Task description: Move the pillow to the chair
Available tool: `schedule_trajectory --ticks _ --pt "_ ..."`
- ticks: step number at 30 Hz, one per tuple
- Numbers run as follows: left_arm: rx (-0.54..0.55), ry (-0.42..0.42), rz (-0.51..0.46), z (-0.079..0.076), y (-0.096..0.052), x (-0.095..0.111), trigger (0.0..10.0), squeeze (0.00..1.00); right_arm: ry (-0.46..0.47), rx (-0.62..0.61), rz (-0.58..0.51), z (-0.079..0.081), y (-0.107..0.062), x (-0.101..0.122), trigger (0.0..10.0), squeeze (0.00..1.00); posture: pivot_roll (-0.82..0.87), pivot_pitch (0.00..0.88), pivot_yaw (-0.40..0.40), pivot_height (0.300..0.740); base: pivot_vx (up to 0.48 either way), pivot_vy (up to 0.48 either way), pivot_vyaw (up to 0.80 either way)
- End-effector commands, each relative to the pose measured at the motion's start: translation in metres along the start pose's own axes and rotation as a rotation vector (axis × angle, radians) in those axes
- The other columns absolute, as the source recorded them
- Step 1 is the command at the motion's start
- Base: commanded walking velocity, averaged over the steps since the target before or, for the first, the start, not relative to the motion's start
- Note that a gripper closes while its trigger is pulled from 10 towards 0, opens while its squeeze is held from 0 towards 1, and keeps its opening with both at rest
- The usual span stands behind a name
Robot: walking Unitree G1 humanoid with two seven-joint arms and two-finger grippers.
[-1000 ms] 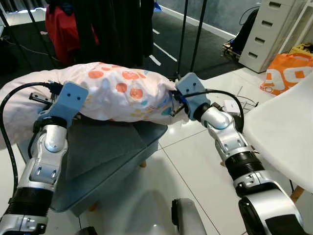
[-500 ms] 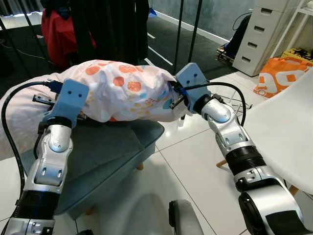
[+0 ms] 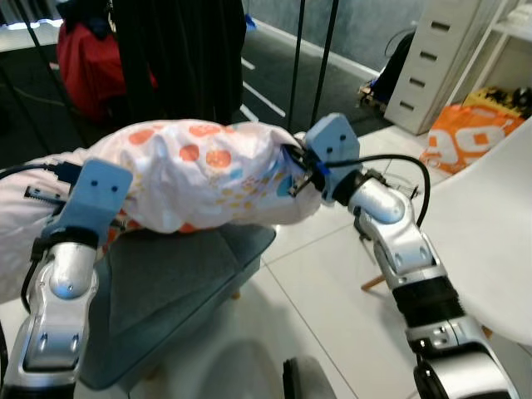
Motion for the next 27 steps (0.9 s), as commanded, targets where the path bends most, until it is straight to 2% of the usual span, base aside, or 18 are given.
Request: schedule_trajectory --ticks 1,2,3,7,14,17,24,27 --pt "-0.014 -0.034 -0.039 -0.001 -0.009 0.015 10.0 0.00 0.023 0.038 -0.037 0.012 0.000 0.010 0.0 0.00 -0.20 0.059 -0.033 0.619 0.000 0.000 0.00" --pt "-0.014 -0.034 -0.039 -0.001 -0.009 0.015 10.0 0.00 0.023 0.038 -0.037 0.012 0.000 0.010 0.0 0.00 -0.20 0.059 -0.033 0.619 0.000 0.000 0.00" --pt "-0.034 -0.039 -0.025 -0.005 -0.018 0.013 10.0 0.00 0.031 0.041 -0.031 0.015 -0.003 0.008 0.0 0.00 -0.20 0.059 -0.033 0.624 0.000 0.000 0.00" --pt "-0.055 -0.042 -0.008 -0.010 -0.025 0.011 10.0 0.00 0.039 0.044 -0.022 0.018 -0.006 0.007 0.0 0.00 -0.19 0.058 -0.038 0.634 0.000 0.000 0.00" --pt "-0.054 -0.081 -0.024 -0.018 -0.017 0.021 10.0 0.00 0.041 0.056 -0.007 0.021 -0.003 0.006 0.0 0.00 -0.20 0.047 -0.053 0.649 0.000 0.000 0.00" --pt "-0.082 -0.115 0.011 -0.031 -0.015 0.025 10.0 0.00 0.038 0.064 -0.009 0.022 0.001 0.009 0.0 0.00 -0.19 0.040 -0.055 0.664 -0.480 0.000 0.00" --pt "-0.111 -0.127 0.028 -0.038 -0.021 0.024 10.0 0.00 0.041 0.055 0.002 0.021 0.000 0.008 0.0 0.00 -0.19 0.039 -0.055 0.679 -0.480 0.000 0.00" --pt "-0.115 -0.129 0.020 -0.039 -0.021 0.026 10.0 0.00 0.041 0.054 0.004 0.022 -0.001 0.008 0.0 0.00 -0.19 0.037 -0.055 0.684 0.000 0.000 0.00"
Point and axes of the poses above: a point about 5 cm out from each wrist's last joint towards the gripper, its own y axis pointing out of the wrist towards the gripper, its own x axis along the axis of the wrist's last joint, z = x × y, the point moved 5 cm from there along y, pointing out of the wrist towards the gripper, and after that the axes turned 8 degrees about y, right-handed, at the moved point
